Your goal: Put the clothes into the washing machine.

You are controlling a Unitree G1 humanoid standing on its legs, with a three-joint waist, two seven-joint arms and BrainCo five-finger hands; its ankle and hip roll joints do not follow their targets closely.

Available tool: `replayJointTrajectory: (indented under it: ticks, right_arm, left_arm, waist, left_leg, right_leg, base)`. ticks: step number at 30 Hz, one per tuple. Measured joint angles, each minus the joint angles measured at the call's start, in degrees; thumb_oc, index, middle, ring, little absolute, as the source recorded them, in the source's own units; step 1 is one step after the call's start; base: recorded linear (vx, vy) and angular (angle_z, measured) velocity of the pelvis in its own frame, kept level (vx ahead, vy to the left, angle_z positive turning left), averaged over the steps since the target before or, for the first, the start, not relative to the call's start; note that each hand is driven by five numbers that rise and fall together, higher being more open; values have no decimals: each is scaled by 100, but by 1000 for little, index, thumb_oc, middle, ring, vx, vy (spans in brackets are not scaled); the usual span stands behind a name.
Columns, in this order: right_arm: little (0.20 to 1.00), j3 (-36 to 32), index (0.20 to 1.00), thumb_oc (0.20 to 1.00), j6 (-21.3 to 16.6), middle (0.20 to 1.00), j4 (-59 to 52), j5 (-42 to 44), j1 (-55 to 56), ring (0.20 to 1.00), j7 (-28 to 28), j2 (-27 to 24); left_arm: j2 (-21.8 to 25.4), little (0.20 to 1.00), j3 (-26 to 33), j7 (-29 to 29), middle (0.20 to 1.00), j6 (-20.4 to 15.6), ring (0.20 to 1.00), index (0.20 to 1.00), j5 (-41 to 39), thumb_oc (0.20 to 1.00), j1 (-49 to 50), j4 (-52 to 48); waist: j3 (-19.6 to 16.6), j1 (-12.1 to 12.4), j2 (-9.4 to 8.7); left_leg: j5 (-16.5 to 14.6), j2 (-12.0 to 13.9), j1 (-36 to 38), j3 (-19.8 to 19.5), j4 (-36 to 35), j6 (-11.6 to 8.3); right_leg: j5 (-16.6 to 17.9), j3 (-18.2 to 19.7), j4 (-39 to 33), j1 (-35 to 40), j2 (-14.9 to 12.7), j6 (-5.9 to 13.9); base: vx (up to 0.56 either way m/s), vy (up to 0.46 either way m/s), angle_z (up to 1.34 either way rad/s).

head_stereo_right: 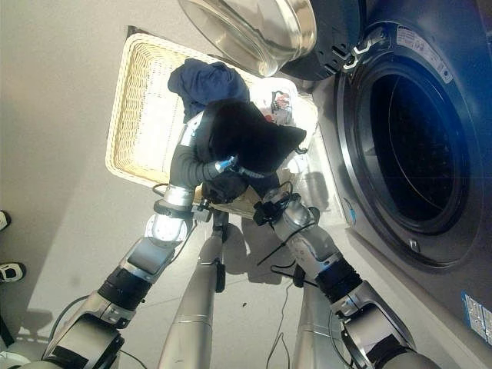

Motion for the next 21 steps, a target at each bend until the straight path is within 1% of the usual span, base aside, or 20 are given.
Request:
replayJointTrajectory:
  ticks: [1, 2, 3, 4, 5, 6, 10, 11, 16, 20, 21]
  right_arm:
    - [200, 26, 200, 200, 0, 200, 118, 101, -23, 200, 22, 23]
    - [200, 64, 200, 200, 0, 200, 139, 171, -21, 200, 23, 19]
    - [200, 88, 200, 200, 0, 200, 139, 216, -21, 200, 23, 17]
    - [200, 137, 200, 200, -1, 200, 139, 291, -22, 200, 23, 18]
    - [200, 150, 200, 200, -1, 200, 139, 327, -21, 200, 23, 18]
    - [200, 180, 200, 200, -10, 200, 139, 402, -19, 200, 23, 18]
    - [200, 187, 200, 200, -51, 200, 144, 602, -14, 200, 23, -2]
    - [200, 186, 200, 200, -120, 200, 157, 696, -12, 200, 23, -8]
    - [200, 163, 200, 200, -217, 200, 157, 961, -11, 200, 23, -112]
    - [200, 160, 200, 200, -241, 200, 157, 1028, -10, 200, 23, -124]
    - [200, 139, 200, 200, -261, 200, 156, 1123, -10, 200, 24, -110]
  left_arm:
    - [170, 1000, 77, 874, 1000, 41, 1000, 1000, 822, 1000, -46, 0]
    - [241, 1000, 131, 1172, 1000, 112, 1000, 1000, 1146, 1000, -92, 0]
    - [294, 1000, 129, 1345, 1000, 213, 1000, 1000, 1355, 1000, -136, 0]
    - [434, 1000, 118, 1603, 1000, 440, 1000, 1000, 1773, 1000, -272, 1]
    - [464, 1000, 115, 1659, 1000, 509, 1000, 1000, 1881, 1000, -321, 1]
    - [500, 1000, 105, 1772, 1000, 681, 1000, 1000, 2052, 1000, -451, 1]
    - [703, 1000, -112, 1970, 1000, 1040, 1000, 1000, 2095, 1000, -752, 25]
    - [737, 1000, -128, 2044, 1000, 1146, 1000, 1000, 2094, 1000, -801, 26]
    - [837, 1000, -179, 2382, 1000, 1405, 1000, 1000, 2093, 1000, -802, 57]
    - [846, 1000, -179, 2442, 1000, 1423, 1000, 1000, 2093, 1000, -803, 58]
    - [846, 1000, -184, 2502, 1000, 1479, 1000, 1000, 2092, 1000, -803, 94]
  waist:
    - [0, 20, 0]
    - [0, 36, 0]
    - [0, 43, 0]
    - [0, 59, 0]
    - [0, 66, 0]
    - [0, 91, 0]
    - [0, 122, 0]
    - [0, 121, 0]
    - [0, 118, 0]
    - [0, 118, 0]
    - [0, 118, 0]
  left_leg:
    - [0, -1, -5, -11, 0, -1]
    - [1, -1, -7, -13, 1, -1]
    - [1, -1, -7, -15, 1, -1]
    - [1, -1, -11, -20, 6, -1]
    - [1, -2, -11, -20, 6, -1]
    - [1, -2, -11, -20, 7, -1]
    - [1, -2, -15, -21, 11, -1]
    - [0, -2, -16, -20, 11, -1]
    - [0, -2, -26, -26, 10, -2]
    - [0, -2, -31, -33, 11, -2]
    - [-1, -2, -38, -40, 11, -3]
  right_leg:
    - [-3, -11, 0, 1, -3, -1]
    - [-3, -16, 0, 1, -5, -1]
    - [-3, -20, 1, 2, -6, -1]
    - [-3, -25, 2, 2, -8, -1]
    - [-3, -25, 2, 2, -9, -1]
    - [-3, -25, 3, 3, -9, -1]
    - [-3, -26, 4, 3, -10, -1]
    - [-3, -27, 3, 3, -10, -1]
    - [-7, -31, -3, 3, -10, 5]
    - [-9, -37, -5, 3, -10, 6]
    - [-12, -39, -9, 2, -10, 8]
  base:
    - [0, 0, 0]
    - [0, 0, 0]
    - [0, 0, 0]
    - [0, 0, 0]
    - [0, 0, 0]
    - [0, 0, 0]
    - [0, 0, 0]
    - [0, 0, 0]
    - [0, 0, 0]
    - [0, 0, 0]
    - [0, 0, 0]
